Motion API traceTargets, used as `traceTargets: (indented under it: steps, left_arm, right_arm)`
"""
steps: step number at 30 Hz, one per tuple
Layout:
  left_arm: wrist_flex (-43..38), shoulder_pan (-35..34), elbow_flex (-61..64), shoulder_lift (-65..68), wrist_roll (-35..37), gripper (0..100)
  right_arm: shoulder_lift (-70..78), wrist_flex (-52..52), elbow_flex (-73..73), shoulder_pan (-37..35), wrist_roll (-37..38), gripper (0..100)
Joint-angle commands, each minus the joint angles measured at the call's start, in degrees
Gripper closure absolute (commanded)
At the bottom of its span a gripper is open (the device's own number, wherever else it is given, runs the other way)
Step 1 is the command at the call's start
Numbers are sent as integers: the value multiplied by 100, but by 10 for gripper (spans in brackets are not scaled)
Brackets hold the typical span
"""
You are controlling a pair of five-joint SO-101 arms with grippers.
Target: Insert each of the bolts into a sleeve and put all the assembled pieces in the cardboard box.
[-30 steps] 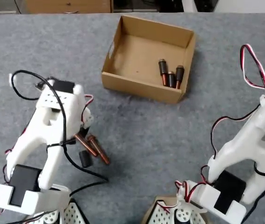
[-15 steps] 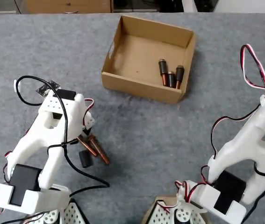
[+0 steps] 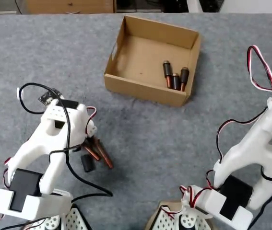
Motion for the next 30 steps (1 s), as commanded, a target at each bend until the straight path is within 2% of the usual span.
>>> traceTargets:
  steps: [1, 11, 14, 17, 19, 22, 30]
  left_arm:
    - [-325, 26, 167, -31, 44, 853]
    - [-1284, 18, 818, -31, 44, 859]
    - [-1310, -70, 800, -31, 26, 981]
    - [-1301, -273, 721, -40, 18, 957]
    - [-1275, -404, 668, -57, -18, 984]
    - [-835, -475, 334, -84, -158, 981]
    - [1503, -475, -1767, -84, -273, 981]
  right_arm:
    - [-242, -35, 13, 92, 44, 997]
    - [-242, -35, 13, 92, 44, 997]
    - [-242, -35, 13, 92, 44, 997]
    - [-242, -35, 13, 92, 44, 997]
    - [-242, -26, 13, 75, 44, 997]
    - [-242, -44, 163, 40, 44, 997]
    - [-251, -501, 936, -180, 53, 997]
